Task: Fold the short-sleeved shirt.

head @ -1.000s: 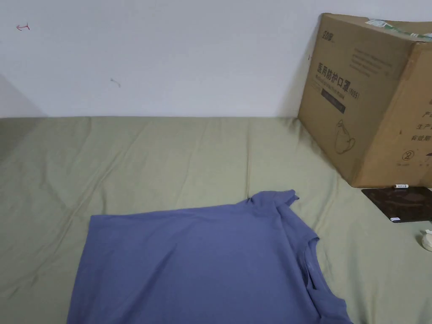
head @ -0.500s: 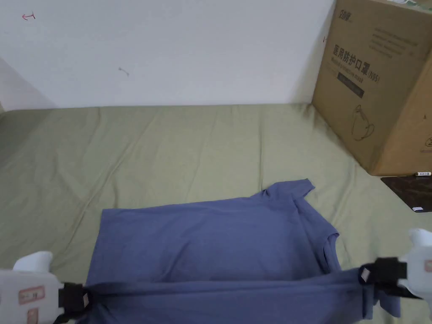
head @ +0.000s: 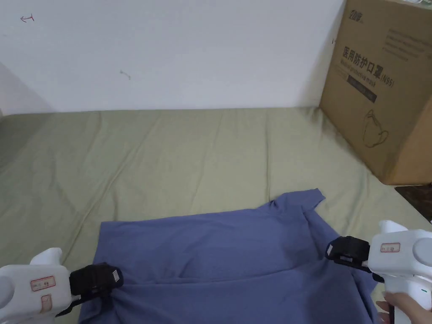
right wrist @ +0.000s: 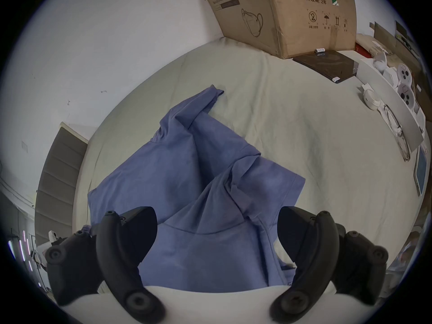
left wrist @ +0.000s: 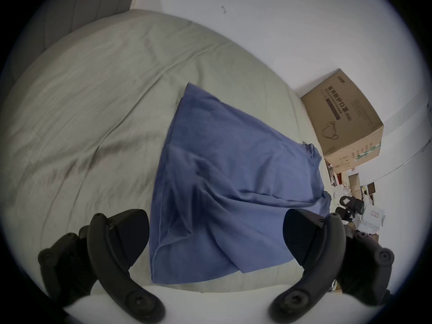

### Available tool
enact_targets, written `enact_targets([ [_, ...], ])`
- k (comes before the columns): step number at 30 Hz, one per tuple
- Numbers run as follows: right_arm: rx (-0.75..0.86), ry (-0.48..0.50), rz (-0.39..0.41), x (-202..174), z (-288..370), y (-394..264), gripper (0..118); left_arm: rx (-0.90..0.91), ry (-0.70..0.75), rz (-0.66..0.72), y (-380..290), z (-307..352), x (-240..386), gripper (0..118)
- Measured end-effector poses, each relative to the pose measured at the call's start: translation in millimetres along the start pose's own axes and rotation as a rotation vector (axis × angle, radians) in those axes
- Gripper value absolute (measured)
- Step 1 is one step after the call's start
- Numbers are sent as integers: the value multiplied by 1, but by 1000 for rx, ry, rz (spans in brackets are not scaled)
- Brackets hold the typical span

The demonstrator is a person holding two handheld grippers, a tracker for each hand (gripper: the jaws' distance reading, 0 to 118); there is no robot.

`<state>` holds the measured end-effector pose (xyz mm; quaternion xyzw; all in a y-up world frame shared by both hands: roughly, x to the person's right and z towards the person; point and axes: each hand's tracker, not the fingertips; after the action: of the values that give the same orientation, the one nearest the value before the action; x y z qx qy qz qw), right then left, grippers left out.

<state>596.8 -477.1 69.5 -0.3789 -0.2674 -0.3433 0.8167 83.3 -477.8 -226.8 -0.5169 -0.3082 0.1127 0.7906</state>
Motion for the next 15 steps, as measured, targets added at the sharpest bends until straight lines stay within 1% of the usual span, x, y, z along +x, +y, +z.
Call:
enact_targets([
  [1,10,15,13,0,4,-3,106,-1,3,-8,-1,4,3,116],
  [4,76,128,57,-6,32,-18,106,58,-3,-90,-9,26,19,116],
  [6,115,161,101,-12,53,-30,106,113,14,-142,-18,46,34,116],
  [7,135,168,124,-14,64,-37,106,133,9,-166,-24,51,37,116],
  [8,128,149,136,-26,81,-50,106,146,27,-187,-31,60,44,115],
  [9,130,148,144,-28,89,-57,106,151,59,-202,-37,66,50,113],
  [10,143,143,152,-29,98,-66,106,147,79,-220,-46,72,56,104],
  [11,140,130,158,-30,106,-74,104,141,93,-234,-56,78,64,88],
  [12,135,134,159,-29,110,-79,97,137,97,-238,-64,82,66,64],
  [13,133,155,160,-26,118,-85,66,122,103,-245,-72,85,69,26],
  [14,135,170,151,-24,124,-90,21,98,113,-247,-80,88,71,5],
  [15,136,166,148,-23,127,-94,0,94,131,-249,-83,86,53,4],
])
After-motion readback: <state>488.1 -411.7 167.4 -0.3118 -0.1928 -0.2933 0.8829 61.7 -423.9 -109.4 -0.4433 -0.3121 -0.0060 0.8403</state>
